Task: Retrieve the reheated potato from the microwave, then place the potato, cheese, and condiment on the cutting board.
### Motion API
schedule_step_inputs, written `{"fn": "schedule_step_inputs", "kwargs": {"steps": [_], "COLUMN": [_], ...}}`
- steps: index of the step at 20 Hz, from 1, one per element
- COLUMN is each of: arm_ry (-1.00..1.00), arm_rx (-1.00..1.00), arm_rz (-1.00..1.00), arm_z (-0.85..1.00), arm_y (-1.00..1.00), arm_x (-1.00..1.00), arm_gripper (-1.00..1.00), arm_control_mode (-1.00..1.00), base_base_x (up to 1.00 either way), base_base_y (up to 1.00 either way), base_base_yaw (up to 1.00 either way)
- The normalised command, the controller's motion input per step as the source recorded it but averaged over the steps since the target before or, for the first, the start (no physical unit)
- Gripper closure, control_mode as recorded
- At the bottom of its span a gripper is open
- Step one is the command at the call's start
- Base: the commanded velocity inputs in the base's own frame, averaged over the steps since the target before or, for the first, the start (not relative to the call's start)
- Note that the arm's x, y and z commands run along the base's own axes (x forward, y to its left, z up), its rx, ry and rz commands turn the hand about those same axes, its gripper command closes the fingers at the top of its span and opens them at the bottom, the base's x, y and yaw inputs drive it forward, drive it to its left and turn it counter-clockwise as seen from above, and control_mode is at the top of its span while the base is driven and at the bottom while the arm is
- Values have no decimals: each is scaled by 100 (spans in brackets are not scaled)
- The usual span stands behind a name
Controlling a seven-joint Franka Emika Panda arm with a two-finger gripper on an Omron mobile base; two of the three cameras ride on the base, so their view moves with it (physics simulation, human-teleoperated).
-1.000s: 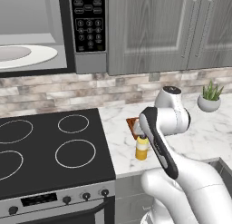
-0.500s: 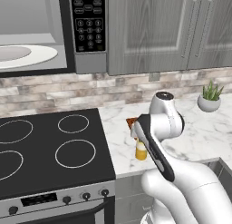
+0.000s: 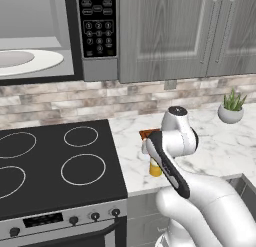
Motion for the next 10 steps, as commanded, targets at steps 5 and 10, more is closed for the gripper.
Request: {"fn": "schedule_step_inputs", "kwargs": {"steps": [5, 10], "arm_ry": [0, 0], "arm_rx": [-1, -1], "arm_rz": [0, 0], "arm_z": [-7, -8], "arm_y": [2, 0], "arm_x": [22, 13], "arm_gripper": [-100, -100], "arm_control_mode": [-100, -100], "base_base_x": [0, 0], "base_base_y": [0, 0], "base_base_yaw": [0, 0]}}
